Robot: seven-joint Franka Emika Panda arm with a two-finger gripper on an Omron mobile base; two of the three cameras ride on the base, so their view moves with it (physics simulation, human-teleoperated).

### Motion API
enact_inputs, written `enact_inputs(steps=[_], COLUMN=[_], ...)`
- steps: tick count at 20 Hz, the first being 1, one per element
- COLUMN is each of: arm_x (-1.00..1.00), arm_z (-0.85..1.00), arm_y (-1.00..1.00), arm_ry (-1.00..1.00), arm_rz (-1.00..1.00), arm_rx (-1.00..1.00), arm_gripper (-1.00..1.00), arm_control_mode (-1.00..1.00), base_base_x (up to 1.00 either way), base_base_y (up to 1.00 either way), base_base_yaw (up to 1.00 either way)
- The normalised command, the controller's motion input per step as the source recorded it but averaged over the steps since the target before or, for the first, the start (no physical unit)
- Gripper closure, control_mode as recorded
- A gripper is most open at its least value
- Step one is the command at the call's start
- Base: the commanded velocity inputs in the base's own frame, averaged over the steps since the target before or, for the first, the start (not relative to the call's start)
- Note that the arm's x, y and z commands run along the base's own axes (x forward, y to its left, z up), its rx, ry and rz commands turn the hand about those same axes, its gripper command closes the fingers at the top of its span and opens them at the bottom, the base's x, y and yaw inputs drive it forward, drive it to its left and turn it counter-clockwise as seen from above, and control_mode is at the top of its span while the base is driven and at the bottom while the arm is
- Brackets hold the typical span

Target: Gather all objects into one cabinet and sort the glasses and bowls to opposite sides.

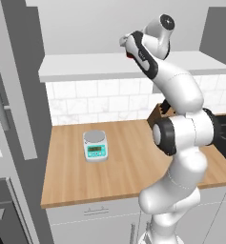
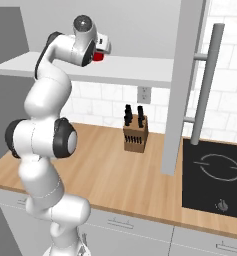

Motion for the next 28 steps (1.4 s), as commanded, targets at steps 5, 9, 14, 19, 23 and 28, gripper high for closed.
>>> enact_inputs(steps=[5,9,14,19,23,28], arm_x=[-0.56,-0.54,-0.46,-0.77,-0.85,-0.09], arm_z=[0.0,0.0,0.01,0.13,0.0,-0.03], arm_y=[-0.01,-0.01,0.0,0.0,-0.02,-0.01], arm_ry=[-0.14,-0.1,-0.03,0.0,0.0,0.02], arm_rz=[0.0,-0.01,-0.03,0.0,0.0,0.0], arm_rx=[0.0,0.0,0.07,0.07,0.01,0.02], arm_gripper=[1.0,1.0,1.0,1.0,1.0,1.0], arm_control_mode=[-1.0,-1.0,-1.0,-1.0,-1.0,-1.0], base_base_x=[0.0,0.0,0.0,0.0,0.0,0.0], base_base_y=[0.0,0.0,0.0,0.0,0.0,0.0], base_base_yaw=[0.0,0.0,0.0,0.0,0.0,0.0])
